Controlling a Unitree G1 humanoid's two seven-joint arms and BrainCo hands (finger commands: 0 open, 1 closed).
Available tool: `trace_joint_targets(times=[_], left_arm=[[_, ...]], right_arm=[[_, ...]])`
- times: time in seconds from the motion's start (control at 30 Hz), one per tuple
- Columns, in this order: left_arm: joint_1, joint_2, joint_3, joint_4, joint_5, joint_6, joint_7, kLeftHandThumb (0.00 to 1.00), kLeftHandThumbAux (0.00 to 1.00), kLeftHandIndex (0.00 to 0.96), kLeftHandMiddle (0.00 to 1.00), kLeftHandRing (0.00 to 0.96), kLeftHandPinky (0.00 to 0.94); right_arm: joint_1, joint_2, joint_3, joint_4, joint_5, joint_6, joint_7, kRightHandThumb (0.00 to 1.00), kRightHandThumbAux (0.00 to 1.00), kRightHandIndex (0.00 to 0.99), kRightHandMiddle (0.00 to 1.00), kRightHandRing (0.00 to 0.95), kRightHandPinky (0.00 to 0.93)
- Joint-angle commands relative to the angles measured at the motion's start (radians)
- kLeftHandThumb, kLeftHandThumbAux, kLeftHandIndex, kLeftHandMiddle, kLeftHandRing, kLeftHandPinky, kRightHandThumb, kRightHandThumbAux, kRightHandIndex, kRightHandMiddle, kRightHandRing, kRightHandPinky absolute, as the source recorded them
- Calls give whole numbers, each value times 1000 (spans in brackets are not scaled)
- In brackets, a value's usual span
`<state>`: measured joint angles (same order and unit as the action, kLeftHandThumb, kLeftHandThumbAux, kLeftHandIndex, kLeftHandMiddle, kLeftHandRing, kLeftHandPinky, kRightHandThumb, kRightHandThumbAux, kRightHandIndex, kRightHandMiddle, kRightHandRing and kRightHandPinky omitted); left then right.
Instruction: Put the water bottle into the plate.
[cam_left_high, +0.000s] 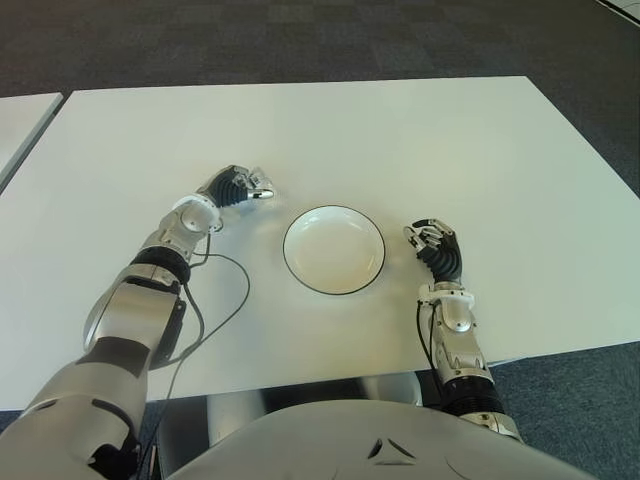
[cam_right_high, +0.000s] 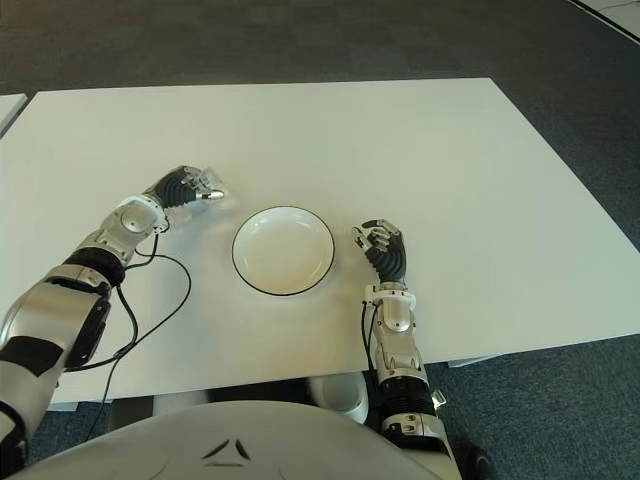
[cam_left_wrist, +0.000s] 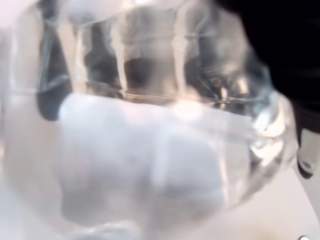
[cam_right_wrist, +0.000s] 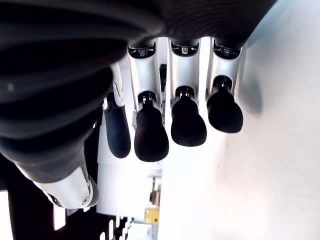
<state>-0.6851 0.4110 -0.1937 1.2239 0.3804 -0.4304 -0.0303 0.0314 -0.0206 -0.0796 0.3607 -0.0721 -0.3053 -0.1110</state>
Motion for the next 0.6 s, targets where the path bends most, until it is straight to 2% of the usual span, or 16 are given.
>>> trace_joint_targets(times=[0.03, 0.13, 0.23, 0.4, 0.6], left_arm=[[2, 15, 30, -61, -42, -36, -24, 749, 699, 443, 902, 893, 864], [14, 17, 40, -122, -53, -44, -35, 749, 700, 442, 903, 893, 862], [44, 27, 49, -236, -66, -46, -46, 748, 700, 442, 904, 893, 861], [75, 30, 47, -318, -60, -57, -28, 748, 700, 442, 906, 894, 857], [134, 24, 44, -507, -54, -57, -31, 748, 700, 442, 907, 894, 845]], right_arm=[[36, 8, 0, 33, 10, 48, 0, 706, 728, 439, 761, 751, 732], [37, 10, 1, 31, 11, 48, 1, 706, 729, 438, 757, 747, 729], [40, 10, 4, 25, 16, 43, 11, 706, 729, 438, 755, 746, 727], [42, 11, 5, 22, 17, 43, 13, 705, 729, 438, 759, 748, 727], [44, 11, 7, 22, 14, 36, 11, 705, 729, 438, 766, 754, 735]])
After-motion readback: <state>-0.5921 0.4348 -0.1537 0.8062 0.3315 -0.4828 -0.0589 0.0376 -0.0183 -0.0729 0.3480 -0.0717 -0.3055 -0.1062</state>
